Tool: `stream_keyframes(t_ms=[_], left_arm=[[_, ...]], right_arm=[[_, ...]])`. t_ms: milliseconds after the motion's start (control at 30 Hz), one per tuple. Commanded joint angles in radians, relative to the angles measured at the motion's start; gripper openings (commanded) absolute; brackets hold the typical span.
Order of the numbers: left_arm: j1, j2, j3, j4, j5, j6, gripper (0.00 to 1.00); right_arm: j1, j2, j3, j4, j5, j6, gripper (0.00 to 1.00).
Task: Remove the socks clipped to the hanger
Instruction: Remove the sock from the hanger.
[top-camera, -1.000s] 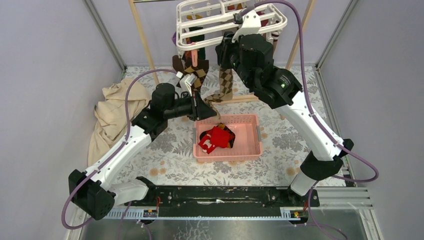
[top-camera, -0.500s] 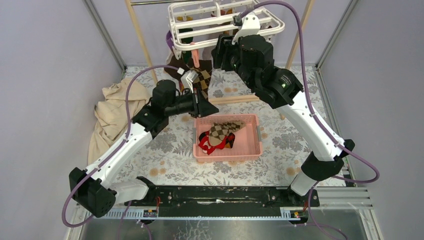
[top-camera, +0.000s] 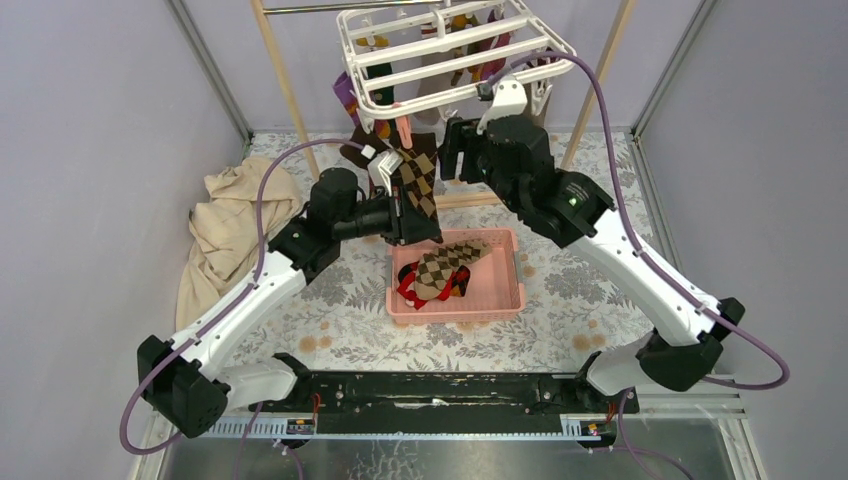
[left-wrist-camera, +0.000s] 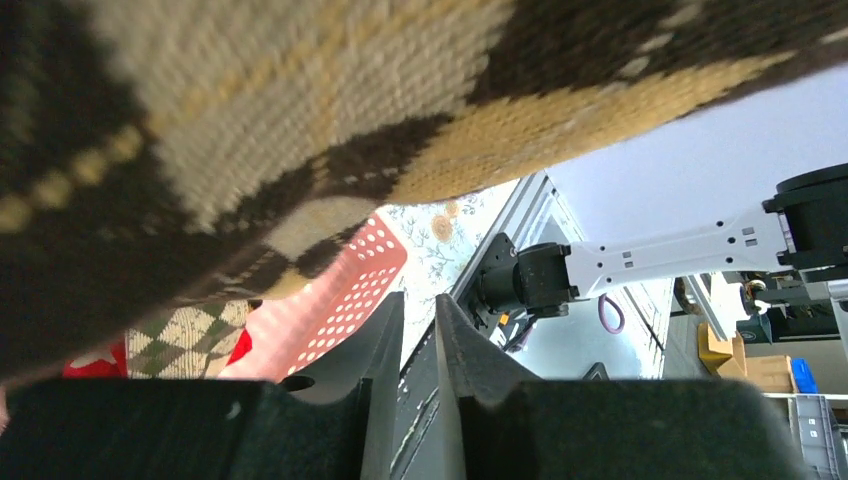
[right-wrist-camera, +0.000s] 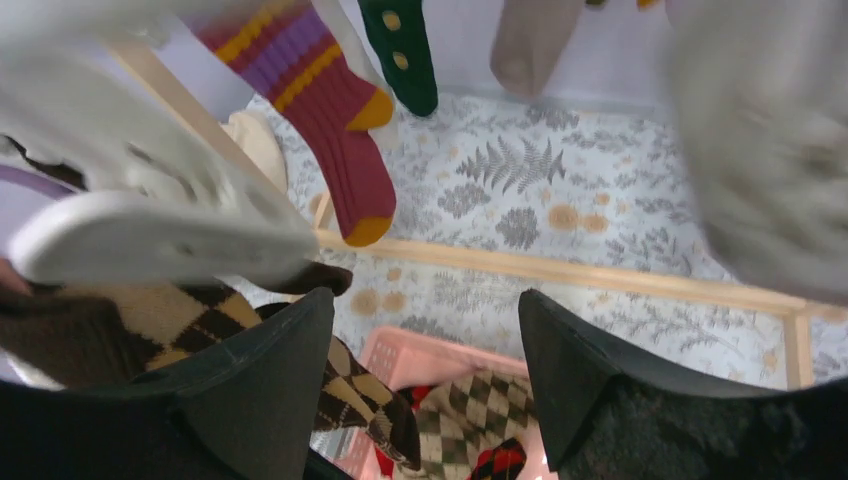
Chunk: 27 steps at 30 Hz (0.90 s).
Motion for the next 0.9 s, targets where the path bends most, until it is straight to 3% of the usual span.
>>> stream_keyframes(t_ms=[0,200,633,867], left_arm=[[-0.016,-0.039,-0.033,0.019,-0.018,0.007,0.28],[-0.026,-0.064,-0.051,-0.007,-0.045,0.016,0.52],[-0.032,-0.098,-0.078,-0.012,-0.073,0.039,0.69],[-0.034,-0.109,-0.086,-0.021,-0.079,0.049,0.71]], right_arm=[[-0.011,-0.105,-0.129,0.095,-0.037,0.042,0.76],[-0.022,-0.185,-0.293,0.178,-0.107,0.044,0.78],[-0.06,-0.279,-0.55,0.43,-0.419,0.023,0.82],[-0.069,-0.26,-0.637,0.634,-0.586,0.017,0.83]])
